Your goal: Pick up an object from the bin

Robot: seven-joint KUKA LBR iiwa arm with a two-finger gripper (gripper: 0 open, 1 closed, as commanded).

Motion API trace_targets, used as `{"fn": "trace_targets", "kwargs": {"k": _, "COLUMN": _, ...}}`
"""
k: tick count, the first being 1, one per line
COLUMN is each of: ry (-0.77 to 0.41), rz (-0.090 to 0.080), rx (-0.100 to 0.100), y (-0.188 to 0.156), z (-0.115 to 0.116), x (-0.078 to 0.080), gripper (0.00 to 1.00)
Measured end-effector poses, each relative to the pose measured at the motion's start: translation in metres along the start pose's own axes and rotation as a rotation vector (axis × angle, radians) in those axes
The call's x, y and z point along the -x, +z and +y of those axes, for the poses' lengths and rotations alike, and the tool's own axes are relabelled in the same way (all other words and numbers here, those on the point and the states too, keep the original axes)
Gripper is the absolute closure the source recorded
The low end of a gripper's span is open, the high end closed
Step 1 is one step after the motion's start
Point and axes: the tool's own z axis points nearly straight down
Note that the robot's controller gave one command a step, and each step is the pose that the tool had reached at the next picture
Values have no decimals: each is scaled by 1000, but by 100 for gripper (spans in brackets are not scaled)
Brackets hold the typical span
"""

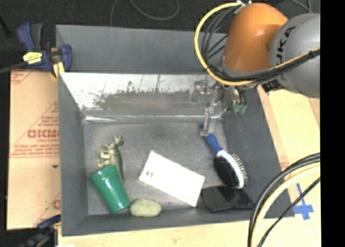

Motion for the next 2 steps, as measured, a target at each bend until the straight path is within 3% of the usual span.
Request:
{"fn": "trace_targets", "kwargs": {"k": 1, "ry": -1, "rz": -8, "rx": -1, "y": -5, "z": 0, "x": 1, "gripper": 0}}
{"fn": "trace_targets", "kwargs": {"k": 2, "ry": -93, "rz": -11, "rx": -2, "y": 77, "z": -67, "x": -36, "gripper": 0}}
